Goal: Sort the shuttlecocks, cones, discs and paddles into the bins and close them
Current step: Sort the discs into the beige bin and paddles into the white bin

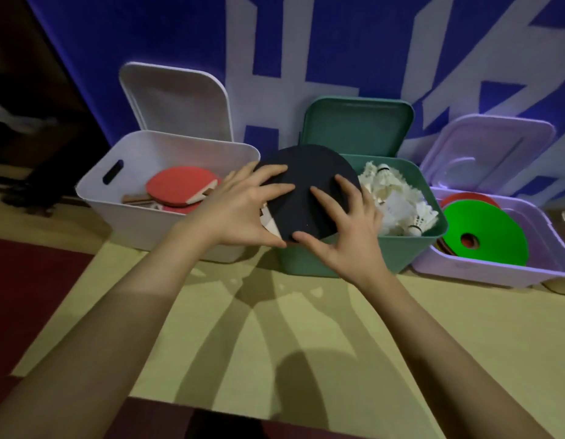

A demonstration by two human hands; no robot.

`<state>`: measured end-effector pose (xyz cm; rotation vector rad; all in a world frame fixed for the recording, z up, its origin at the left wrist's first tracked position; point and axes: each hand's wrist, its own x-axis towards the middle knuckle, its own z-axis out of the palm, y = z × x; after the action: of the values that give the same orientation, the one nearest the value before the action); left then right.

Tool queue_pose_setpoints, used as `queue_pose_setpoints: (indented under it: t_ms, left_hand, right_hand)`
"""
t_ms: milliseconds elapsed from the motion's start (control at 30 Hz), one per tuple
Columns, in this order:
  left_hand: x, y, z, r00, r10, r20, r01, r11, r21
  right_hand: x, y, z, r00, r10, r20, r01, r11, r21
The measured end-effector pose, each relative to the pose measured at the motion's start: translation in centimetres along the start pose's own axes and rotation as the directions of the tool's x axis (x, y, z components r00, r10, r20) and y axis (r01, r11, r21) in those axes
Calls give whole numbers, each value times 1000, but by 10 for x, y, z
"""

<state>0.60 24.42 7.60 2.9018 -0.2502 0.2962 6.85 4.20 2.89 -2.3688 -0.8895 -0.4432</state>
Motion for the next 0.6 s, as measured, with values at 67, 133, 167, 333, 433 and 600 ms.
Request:
queue_pose_setpoints:
  t_ms: [67,133,167,333,433,600]
  left_hand:
    - [-3,-43,-13,1000,-14,-4,14,1000,-5]
    - [-5,-87,-24,1000,-27,7,27,1000,1]
    - [-5,-109,-28,999,-30,18,30,1000,2]
    - [4,-208,-30,990,-38,133,38,999,0]
    - [9,-243,-22,977,-15,215,8,999,33]
    - [19,-273,-1,934,17,358,-14,1000,-12]
  right_hand:
    - [24,-21,22,997,-46,59,46,999,0]
    - [50,-40,47,989,-76,124,78,997,-12]
    - [64,-49,59,985,-84,152,90,996,-30]
    - [122,-85,122,951,-37,308,67,994,-86]
    - [132,-97,151,931,1,364,41,993,-107]
    - [131,-101,179,883,88,461,34,968,-250]
